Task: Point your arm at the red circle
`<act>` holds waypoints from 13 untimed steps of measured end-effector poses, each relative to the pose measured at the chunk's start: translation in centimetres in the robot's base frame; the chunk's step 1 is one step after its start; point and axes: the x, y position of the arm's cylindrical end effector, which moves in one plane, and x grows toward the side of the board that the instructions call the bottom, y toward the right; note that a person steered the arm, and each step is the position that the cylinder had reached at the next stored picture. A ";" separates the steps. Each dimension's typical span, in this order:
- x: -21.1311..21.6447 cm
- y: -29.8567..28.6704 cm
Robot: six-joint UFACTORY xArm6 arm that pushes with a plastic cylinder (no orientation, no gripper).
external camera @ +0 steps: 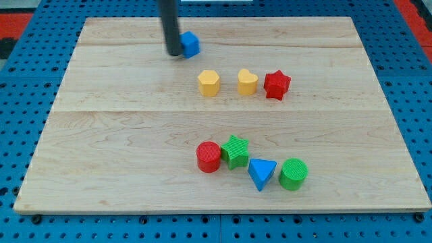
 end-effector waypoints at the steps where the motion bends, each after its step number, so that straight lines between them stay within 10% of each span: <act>1: -1.4 4.0; 4: 2.0 33.1; 5: 13.3 36.1; 7: 30.1 31.3; 11: 33.3 3.4; 13: 33.3 -1.4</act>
